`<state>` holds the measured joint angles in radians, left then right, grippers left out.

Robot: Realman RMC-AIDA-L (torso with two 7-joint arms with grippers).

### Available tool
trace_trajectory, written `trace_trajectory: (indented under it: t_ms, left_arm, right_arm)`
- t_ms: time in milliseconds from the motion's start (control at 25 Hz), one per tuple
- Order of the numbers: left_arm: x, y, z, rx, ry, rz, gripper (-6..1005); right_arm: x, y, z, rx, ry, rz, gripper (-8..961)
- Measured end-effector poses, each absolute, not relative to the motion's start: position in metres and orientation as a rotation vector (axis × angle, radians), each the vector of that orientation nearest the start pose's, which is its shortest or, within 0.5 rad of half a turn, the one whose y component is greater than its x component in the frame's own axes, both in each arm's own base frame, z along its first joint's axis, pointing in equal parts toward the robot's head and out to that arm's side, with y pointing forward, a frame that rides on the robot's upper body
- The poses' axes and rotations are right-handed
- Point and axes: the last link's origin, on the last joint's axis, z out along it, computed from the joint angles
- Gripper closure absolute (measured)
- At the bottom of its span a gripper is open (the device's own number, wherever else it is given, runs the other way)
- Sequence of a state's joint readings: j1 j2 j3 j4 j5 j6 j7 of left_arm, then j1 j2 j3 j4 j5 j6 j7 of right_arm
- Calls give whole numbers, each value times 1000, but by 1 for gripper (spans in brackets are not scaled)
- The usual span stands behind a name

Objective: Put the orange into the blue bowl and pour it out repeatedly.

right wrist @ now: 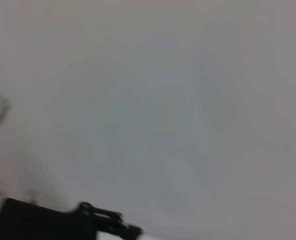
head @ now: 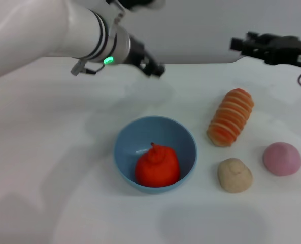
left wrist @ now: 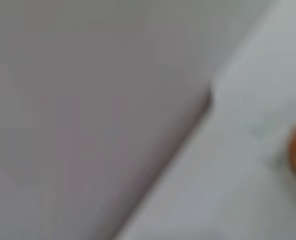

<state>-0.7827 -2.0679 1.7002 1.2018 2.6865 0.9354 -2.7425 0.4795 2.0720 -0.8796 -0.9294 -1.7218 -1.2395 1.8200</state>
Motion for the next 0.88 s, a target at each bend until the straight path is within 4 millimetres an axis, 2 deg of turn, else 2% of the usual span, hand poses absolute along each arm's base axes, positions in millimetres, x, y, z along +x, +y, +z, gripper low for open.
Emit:
trace_trajectory:
  t_ms: [160,320,400,480,720,880]
  left_arm:
    - [-101,431,-41,-2278,-433,-116,322]
    - [-113,431,-40,-2189,-452,-293,256]
    - [-126,427,-41,-2132,-451,-367,222]
    - [-140,421,-43,-2067,-439,-427,204]
    - [-177,391,-54,-1913,-341,-567,202]
    - [-199,375,-61,-1855,-347,-604,202]
  right_arm:
    - [256,386,57,-2206,824,800,325]
    - [279,382,53,-2115,710,784,325]
    - [290,377,51,-2060,658,801,322]
    - [298,373,48,-2012,623,804,320]
    - [322,361,44,-1825,523,768,167]
    - [341,346,42,-1614,460,715,167]
